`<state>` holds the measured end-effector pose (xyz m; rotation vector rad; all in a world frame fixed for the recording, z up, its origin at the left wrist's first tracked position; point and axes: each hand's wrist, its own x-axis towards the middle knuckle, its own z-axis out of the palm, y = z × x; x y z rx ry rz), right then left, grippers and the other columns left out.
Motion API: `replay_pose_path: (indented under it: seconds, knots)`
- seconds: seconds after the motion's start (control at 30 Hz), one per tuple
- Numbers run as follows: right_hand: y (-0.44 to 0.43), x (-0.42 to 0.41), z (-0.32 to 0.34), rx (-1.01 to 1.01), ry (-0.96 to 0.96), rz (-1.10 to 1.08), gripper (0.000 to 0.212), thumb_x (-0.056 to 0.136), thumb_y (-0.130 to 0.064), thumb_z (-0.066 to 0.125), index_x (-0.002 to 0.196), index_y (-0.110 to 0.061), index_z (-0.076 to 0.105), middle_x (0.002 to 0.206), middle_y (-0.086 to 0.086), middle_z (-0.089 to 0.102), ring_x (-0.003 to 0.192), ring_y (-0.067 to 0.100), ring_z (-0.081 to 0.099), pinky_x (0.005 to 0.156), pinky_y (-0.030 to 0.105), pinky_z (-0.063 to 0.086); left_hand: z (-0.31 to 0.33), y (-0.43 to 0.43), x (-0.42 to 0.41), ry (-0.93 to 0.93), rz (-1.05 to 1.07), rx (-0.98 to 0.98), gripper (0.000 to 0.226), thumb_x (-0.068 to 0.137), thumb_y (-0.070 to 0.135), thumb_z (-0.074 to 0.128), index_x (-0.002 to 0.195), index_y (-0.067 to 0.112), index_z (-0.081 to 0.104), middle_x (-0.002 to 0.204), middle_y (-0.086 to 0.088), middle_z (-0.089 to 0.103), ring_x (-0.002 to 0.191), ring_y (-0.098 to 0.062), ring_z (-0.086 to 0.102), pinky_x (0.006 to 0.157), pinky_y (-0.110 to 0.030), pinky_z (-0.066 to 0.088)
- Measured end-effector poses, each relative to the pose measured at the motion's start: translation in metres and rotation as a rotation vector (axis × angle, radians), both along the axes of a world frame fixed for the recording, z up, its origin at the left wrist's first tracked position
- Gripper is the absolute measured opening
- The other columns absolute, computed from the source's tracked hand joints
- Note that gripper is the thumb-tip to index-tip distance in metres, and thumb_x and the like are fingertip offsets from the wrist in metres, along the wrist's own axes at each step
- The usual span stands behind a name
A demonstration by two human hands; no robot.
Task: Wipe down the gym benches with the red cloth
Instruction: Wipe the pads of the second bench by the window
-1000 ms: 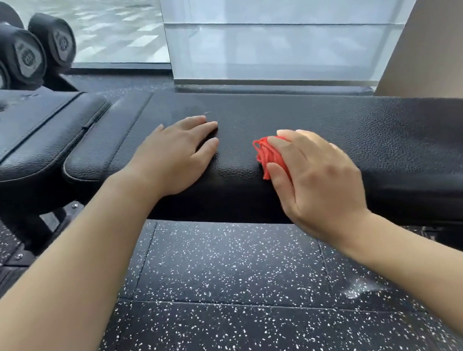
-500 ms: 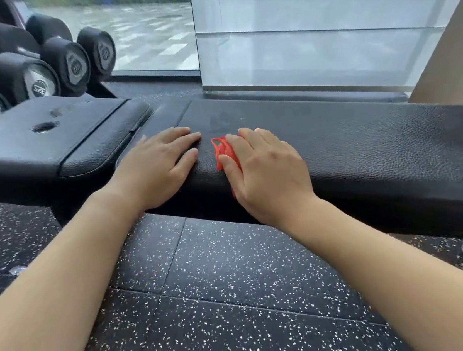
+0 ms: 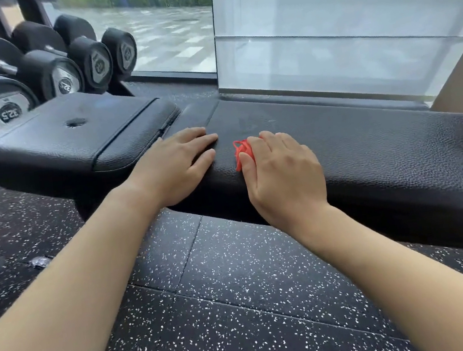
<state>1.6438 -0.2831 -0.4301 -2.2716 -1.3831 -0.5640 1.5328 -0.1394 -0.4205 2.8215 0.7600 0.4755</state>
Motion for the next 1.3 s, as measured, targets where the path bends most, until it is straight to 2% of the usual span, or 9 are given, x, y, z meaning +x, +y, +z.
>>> replay_pose_path:
  seconds: [0.23,0.4,0.5,0.67,0.9,1.07,1.17,1.3]
  knots:
    - [0.028,-0.013,0.006,-0.021,0.0,0.061,0.059,0.088,-0.044,0.01,0.104,-0.014,0.059,0.107,0.006,0.061,0.1,0.03,0.054,0.08,0.043,0.041,-0.002,0.001,-0.018,-0.017,-0.008,-0.026,0.064,0.086,0.052,0.023,0.143,0.027,0.037,0.151,0.005,0.032,0.14,-0.012,0.027,0.115,-0.044,0.022]
    - [0.016,-0.006,0.005,-0.039,0.038,0.147,0.068,0.086,-0.051,0.012,0.127,-0.015,0.053,0.129,0.007,0.055,0.121,0.029,0.048,0.095,0.043,0.041,0.002,-0.001,-0.01,-0.006,0.018,-0.037,0.062,0.087,0.05,0.026,0.143,0.025,0.038,0.152,0.005,0.031,0.14,-0.012,0.027,0.115,-0.044,0.021]
    - [-0.001,0.0,0.004,-0.03,0.041,0.173,0.064,0.088,-0.051,0.018,0.128,-0.014,0.053,0.131,0.007,0.055,0.123,0.03,0.048,0.098,0.043,0.042,0.004,-0.001,0.0,0.02,0.042,-0.032,0.051,0.097,0.044,0.031,0.143,0.025,0.037,0.153,0.007,0.027,0.141,-0.011,0.024,0.115,-0.048,0.018]
    - [-0.028,0.016,0.0,0.038,0.015,0.11,0.054,0.091,-0.046,0.029,0.12,-0.012,0.059,0.123,0.008,0.061,0.116,0.03,0.055,0.092,0.042,0.047,0.006,-0.006,0.013,0.083,0.09,-0.004,0.049,0.098,0.039,0.033,0.145,0.026,0.033,0.154,0.013,0.022,0.141,-0.009,0.021,0.114,-0.049,0.012]
    - [-0.013,0.008,0.007,-0.04,0.05,-0.017,0.055,0.092,-0.043,0.017,0.112,-0.013,0.059,0.113,0.006,0.061,0.106,0.03,0.055,0.082,0.043,0.044,0.006,-0.003,0.002,0.049,0.032,-0.053,0.047,0.098,0.039,0.034,0.144,0.028,0.034,0.154,0.013,0.023,0.141,-0.009,0.022,0.117,-0.049,0.01]
    - [0.015,-0.006,0.011,-0.108,0.051,0.079,0.051,0.093,-0.043,0.02,0.115,-0.016,0.056,0.12,0.005,0.059,0.111,0.027,0.051,0.088,0.042,0.041,0.006,0.002,-0.017,0.019,0.008,-0.089,0.054,0.091,0.05,0.031,0.141,0.031,0.039,0.151,0.011,0.031,0.139,-0.009,0.028,0.115,-0.046,0.02]
    - [0.028,-0.011,0.015,-0.156,0.055,0.148,0.046,0.096,-0.043,0.021,0.116,-0.018,0.054,0.124,0.003,0.056,0.115,0.025,0.048,0.092,0.041,0.039,0.006,0.002,-0.025,-0.017,0.001,-0.094,0.057,0.087,0.048,0.033,0.14,0.029,0.041,0.15,0.007,0.035,0.138,-0.01,0.031,0.116,-0.04,0.021]
    - [0.03,-0.002,0.023,-0.217,0.118,0.238,0.042,0.099,-0.044,0.027,0.126,-0.02,0.049,0.132,0.0,0.05,0.126,0.02,0.04,0.102,0.04,0.035,0.005,0.0,-0.025,-0.038,0.02,-0.092,0.06,0.084,0.051,0.031,0.139,0.031,0.043,0.15,0.007,0.034,0.138,-0.011,0.03,0.115,-0.045,0.022]
